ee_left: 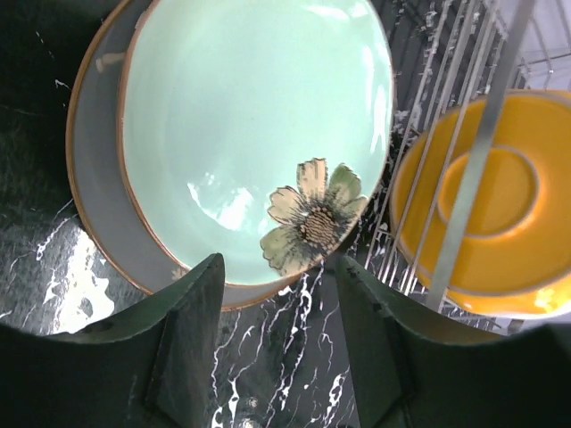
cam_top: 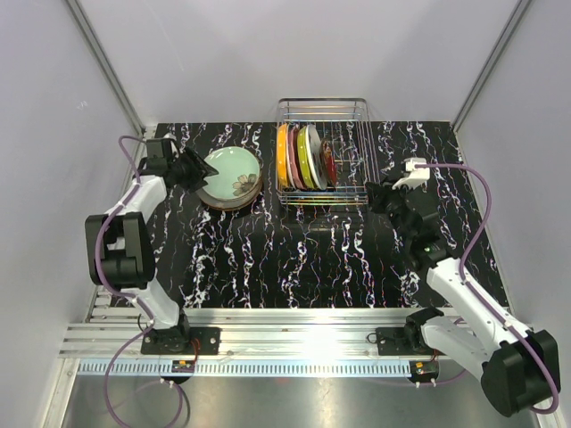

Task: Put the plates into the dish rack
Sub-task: Grab a plate with the left arm

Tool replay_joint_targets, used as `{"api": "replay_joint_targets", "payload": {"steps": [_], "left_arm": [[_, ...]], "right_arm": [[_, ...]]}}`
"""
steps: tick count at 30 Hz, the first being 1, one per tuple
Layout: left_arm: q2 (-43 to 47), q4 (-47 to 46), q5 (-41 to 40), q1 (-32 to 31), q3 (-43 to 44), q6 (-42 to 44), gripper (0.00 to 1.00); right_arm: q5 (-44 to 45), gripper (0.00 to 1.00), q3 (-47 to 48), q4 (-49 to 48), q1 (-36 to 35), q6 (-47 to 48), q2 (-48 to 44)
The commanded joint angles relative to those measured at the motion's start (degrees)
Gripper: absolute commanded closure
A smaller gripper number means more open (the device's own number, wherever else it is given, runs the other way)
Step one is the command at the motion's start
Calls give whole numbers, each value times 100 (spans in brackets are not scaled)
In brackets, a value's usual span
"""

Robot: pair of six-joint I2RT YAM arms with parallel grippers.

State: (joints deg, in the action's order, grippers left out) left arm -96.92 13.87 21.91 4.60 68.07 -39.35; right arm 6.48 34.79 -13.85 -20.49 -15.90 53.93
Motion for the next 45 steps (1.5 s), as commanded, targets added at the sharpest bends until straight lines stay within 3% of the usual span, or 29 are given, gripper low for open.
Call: {"api": "replay_joint_targets", "payload": {"steps": [1,18,28,35,39,45], "left_arm": [[-265,-86,51,23,250,-116,46],[-494,555,-1276,23,311,-2,53],[-1012,511,-1338,-108,593,24,54],[-1153,670,-1514,-161,699,130,60],[-1048,758,-1655,-153,585,121,78],[-811,854,-1664,-170,505,130,97]], "right_arm": [[125,78,-24,-294,-7,-62,-199],[143,79,-60,-364,1,-71,-155],[143,79,-59,-356,1,-80,-155],[143,80,-60,-364,1,-62,-146],[125,80,-68,-382,1,-80,-137],[117,80,-68,-347,1,-97,-146]]}}
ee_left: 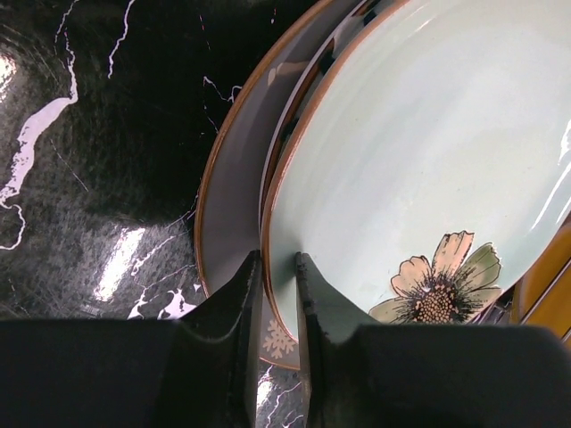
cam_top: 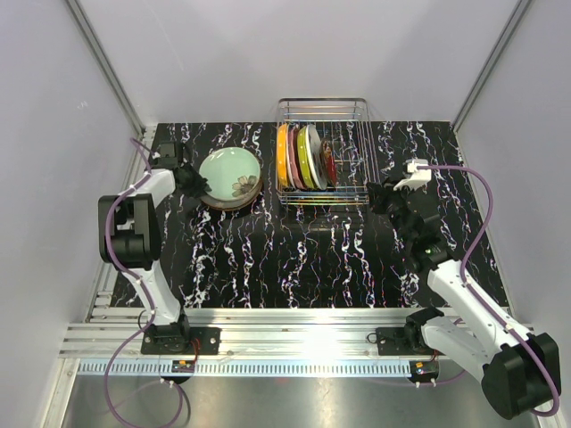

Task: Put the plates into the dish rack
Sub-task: Grab a plate with the left arm

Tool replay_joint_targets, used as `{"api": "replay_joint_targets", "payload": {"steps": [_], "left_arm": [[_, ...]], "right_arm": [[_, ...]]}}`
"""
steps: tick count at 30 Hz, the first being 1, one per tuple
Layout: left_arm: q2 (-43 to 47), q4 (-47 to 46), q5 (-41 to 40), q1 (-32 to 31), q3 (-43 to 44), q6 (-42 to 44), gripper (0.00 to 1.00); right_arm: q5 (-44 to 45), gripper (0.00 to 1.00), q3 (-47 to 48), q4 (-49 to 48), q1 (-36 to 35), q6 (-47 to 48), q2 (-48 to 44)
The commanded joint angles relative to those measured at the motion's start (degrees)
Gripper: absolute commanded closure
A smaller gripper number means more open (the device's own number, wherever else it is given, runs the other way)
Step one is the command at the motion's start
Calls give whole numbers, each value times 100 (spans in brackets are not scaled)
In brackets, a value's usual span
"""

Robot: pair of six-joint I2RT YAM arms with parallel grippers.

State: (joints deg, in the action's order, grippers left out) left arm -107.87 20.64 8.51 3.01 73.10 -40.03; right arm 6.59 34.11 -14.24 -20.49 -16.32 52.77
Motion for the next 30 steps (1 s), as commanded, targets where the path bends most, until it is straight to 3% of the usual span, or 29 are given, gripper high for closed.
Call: {"api": "replay_joint_targets", "payload": {"steps": [1,11,18,20,23,30], "left_arm": [[345,238,-315,-10,-6,206,100],[759,528,-420,-2,64,320,100],[1189,625,-403,7,178,382,100],[1330,590,-272,-2,161,391,100],[1514,520,-78,7,126,365,100],[1822,335,282,25,11,206,100]], "right_arm": [[106,80,-1,-307,1,-56,-39],[-61,80,17,-255,1,-47,-145],[-2114,71,-18,-1035,-7,41,128],[-2284,71,17,-1107,-121,163,215],[-2268,66,122,-1064,-604,488,312],[-1188,57,737,-554,-2194,2026,1173]]}}
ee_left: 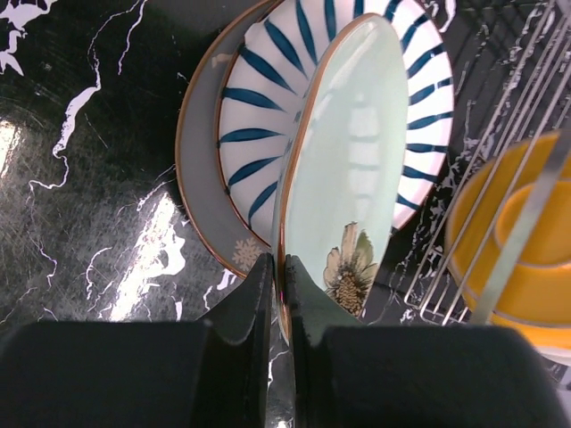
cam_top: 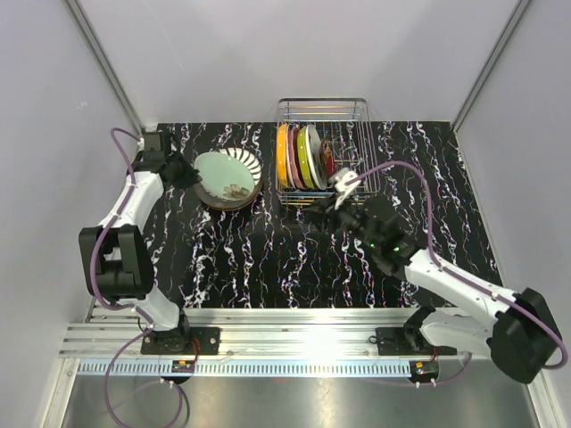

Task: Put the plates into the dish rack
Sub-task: Grab a plate with the left arm, then pass the plate from the left arm to the right

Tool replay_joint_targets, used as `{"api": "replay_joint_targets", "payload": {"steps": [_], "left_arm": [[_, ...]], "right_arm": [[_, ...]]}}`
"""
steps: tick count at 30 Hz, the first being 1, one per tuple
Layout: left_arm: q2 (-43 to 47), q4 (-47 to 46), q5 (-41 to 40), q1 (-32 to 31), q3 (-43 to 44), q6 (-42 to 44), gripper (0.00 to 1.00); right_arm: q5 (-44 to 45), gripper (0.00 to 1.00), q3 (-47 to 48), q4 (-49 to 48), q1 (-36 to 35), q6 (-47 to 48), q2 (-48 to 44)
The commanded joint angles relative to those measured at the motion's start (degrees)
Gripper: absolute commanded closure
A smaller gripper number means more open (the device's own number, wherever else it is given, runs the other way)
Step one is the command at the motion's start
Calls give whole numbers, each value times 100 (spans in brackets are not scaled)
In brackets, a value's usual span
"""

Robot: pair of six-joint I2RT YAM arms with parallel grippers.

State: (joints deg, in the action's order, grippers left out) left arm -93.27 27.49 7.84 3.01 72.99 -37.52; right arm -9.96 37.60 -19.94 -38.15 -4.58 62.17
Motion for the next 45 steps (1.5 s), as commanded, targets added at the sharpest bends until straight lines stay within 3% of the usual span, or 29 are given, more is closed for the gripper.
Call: {"api": "replay_joint_targets", "payload": {"steps": [1,6,13,24,33,38,41,42,45], "left_arm": [[406,-375,472,42,-21,-80,100],[556,-621,851,138,-180,-159,100],[740,-850,1334,271,-452,-256,100],[1013,-1131,1563,332,-857,-476,100],[1110,-1263,1747,341,-988,-608,100],[1180,-1333,1836,341,-1033,-660,100],[1171,-1351,1809,350,-1059,-669,100],[1154,-1360,1853,359,-1050,-660,100],[1145,-1421,1888,359,-1068,-678,100]], "right_arm": [[573,55,510,17,-578,984,434],[1267,51,1064,122,-1518,1854,1147],[1716,43,2293,-184,-2064,2663,2937],[2041,40,4297,-194,-2109,3577,5452],[2639,38,5282,-396,-2109,4369,6552],[2665,44,5459,-379,-2091,4448,6702],[2797,60,5468,-484,-2091,4492,6747],[2841,69,5407,-545,-2100,4527,6729],[2894,81,5293,-686,-2100,4580,6598]]}}
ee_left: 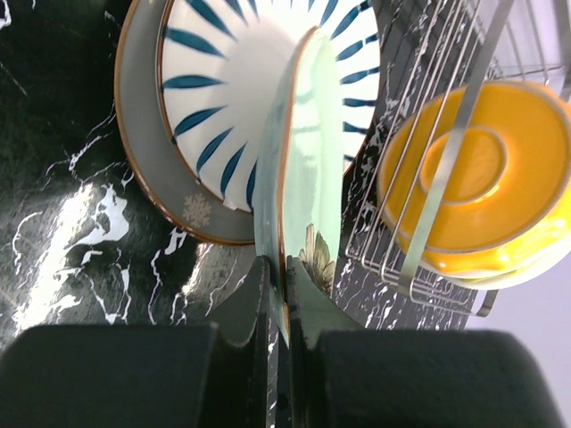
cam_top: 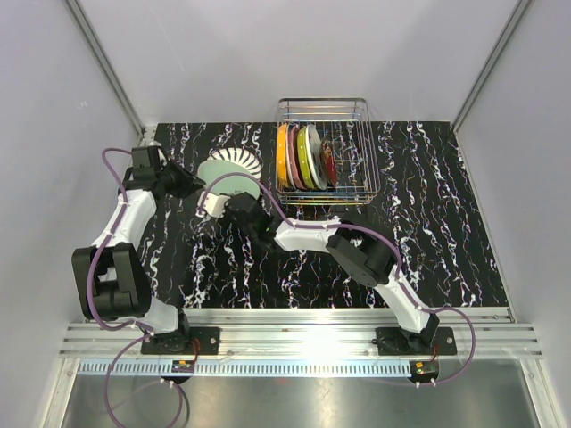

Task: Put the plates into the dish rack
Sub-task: Pass the plate from the left arm to the right, then insert the plate into the dish rack

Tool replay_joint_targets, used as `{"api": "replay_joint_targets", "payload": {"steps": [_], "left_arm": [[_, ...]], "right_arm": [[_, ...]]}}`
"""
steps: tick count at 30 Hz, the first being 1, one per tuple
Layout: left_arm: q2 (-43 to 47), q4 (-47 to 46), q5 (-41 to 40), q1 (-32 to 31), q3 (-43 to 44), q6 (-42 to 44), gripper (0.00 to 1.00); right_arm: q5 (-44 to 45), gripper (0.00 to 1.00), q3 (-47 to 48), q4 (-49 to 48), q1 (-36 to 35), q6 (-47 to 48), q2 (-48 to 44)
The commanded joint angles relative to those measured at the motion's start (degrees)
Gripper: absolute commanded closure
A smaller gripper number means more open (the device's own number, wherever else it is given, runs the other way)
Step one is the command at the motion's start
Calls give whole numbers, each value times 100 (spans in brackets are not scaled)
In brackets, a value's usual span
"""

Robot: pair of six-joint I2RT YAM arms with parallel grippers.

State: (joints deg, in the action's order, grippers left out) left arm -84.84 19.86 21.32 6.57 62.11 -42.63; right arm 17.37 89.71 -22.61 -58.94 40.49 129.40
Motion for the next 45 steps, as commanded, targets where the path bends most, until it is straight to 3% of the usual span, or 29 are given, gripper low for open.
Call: {"api": "replay_joint_targets", "payload": {"steps": [1,4,9,10,11,14,19,20,24,30,40,45], "left_arm": [[310,-650,548,2,29,-149,100],[292,-615,487,11,65,-87,98],[292,-632,522,11,82,-17,84],[310,-632,540,20,82,18,80],[380,-623,548,20,100,70,65],[669,-562,365,29,188,316,43],[986,-404,13,46,302,677,25],[1074,-369,-83,38,363,738,17],[1408,-176,-881,81,416,1037,1],[1935,-105,-1937,81,337,1266,1],[2059,-9,-2106,-68,398,1468,1],[2191,123,-2711,-348,522,1854,1]], "right_arm": [[171,82,82,-420,-30,82,-161],[179,89,46,-402,-48,99,-310],[215,100,117,-270,-135,205,-451],[223,100,117,-270,-144,214,-486],[223,100,117,-261,-153,222,-504],[258,100,117,-182,-223,249,-627],[285,100,-6,-156,-329,310,-952],[302,100,-15,-147,-355,336,-1004],[303,100,-190,-103,-390,214,-1477],[83,100,-718,116,-496,-417,-2566],[187,100,-1667,327,-478,-1429,-4651],[478,100,-2299,485,-224,-1727,-5635]]}}
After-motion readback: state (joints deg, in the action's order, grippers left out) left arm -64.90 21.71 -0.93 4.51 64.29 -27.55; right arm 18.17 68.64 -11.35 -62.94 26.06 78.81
